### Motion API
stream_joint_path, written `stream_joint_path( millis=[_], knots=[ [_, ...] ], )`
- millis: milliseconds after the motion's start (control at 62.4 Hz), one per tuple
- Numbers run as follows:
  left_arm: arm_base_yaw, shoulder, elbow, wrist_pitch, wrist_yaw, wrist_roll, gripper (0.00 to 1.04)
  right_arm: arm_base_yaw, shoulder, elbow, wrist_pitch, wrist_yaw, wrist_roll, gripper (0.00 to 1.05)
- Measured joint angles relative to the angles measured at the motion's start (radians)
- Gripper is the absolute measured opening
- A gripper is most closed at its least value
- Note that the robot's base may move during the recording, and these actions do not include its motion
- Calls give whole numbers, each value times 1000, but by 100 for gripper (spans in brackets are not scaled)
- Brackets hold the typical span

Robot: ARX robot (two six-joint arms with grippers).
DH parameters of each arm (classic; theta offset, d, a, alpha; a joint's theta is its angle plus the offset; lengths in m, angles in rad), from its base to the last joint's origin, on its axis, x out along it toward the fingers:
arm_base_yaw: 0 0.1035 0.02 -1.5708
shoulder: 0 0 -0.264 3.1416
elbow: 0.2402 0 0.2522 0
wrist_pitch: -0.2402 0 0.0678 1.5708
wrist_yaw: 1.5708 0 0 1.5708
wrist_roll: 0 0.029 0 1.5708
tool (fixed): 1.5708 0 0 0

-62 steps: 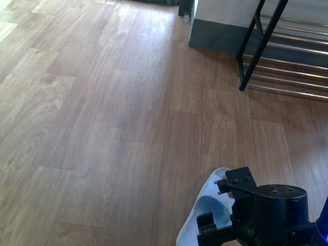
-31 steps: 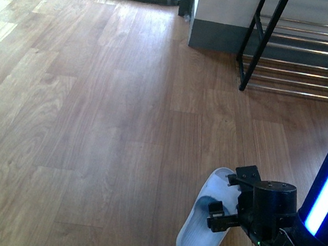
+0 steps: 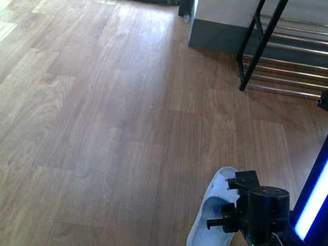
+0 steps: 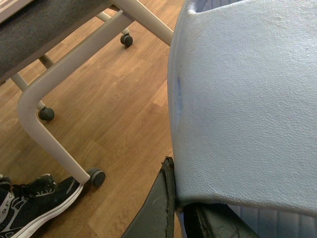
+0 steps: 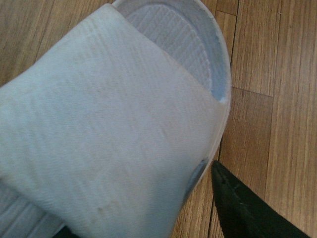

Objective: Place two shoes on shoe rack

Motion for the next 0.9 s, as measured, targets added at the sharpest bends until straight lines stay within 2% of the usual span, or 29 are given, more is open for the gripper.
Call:
stream_joint_path(
  millis=[176, 224, 368, 545, 673, 769, 897],
  knots=[
    [0, 0, 0, 0, 0, 0, 2, -7, -10, -18, 33, -3, 6, 12],
    [0, 0, 0, 0, 0, 0, 2, -16, -35, -49, 50, -29, 8, 2],
    [0, 0, 0, 0, 0, 0, 2, -36, -177, -193, 111, -85, -29, 1],
    [0, 0, 0, 0, 0, 0, 2, -82, -555, -470, 146, -207, -191, 1],
    [0, 0, 0, 0, 0, 0, 2, -131, -914, -675, 21, -312, -273, 1],
    [0, 0, 0, 0, 0, 0, 2, -189, -1260, -818, -171, -412, -310, 1],
    [0, 0, 0, 0, 0, 0, 2, -281, -1693, -888, -468, -538, -316, 1]
  ],
)
